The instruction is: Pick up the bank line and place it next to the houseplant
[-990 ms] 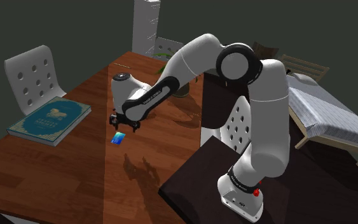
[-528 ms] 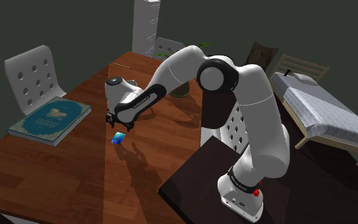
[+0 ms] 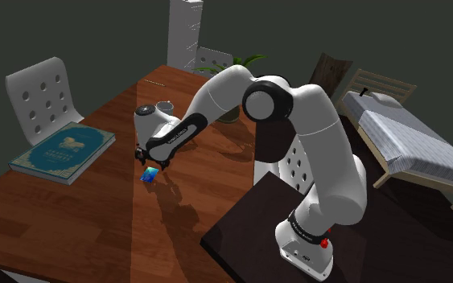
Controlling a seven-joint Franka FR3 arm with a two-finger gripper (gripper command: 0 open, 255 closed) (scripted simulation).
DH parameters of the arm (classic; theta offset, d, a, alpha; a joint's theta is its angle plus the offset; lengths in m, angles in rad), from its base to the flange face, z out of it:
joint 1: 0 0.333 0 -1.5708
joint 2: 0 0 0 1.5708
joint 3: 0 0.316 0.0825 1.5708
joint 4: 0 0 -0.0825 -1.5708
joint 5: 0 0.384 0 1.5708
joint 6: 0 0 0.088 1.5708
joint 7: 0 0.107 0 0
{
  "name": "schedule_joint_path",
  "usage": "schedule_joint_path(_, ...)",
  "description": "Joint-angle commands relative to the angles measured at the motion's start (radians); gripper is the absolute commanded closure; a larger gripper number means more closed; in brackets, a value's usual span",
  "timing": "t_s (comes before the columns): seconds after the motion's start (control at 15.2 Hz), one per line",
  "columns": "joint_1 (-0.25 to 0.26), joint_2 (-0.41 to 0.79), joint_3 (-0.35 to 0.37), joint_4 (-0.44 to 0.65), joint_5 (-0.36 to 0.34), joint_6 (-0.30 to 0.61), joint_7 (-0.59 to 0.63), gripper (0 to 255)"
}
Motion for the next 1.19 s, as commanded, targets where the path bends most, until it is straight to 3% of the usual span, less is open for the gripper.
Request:
schedule_joint_path(0.0, 0.000, 0.002, 0.000, 0.002, 0.000, 0.001, 0.000, 0)
schedule_joint_path(0.26, 0.000, 0.002, 0.000, 0.001, 0.000, 0.001, 0.000, 0)
schedule_joint_path(0.33, 0.000, 0.002, 0.000, 0.001, 0.000, 0.001, 0.000, 255)
schedule_joint_path(1.12, -0.005, -0.032, 0.007, -0.013, 0.006, -0.019, -0.007, 255)
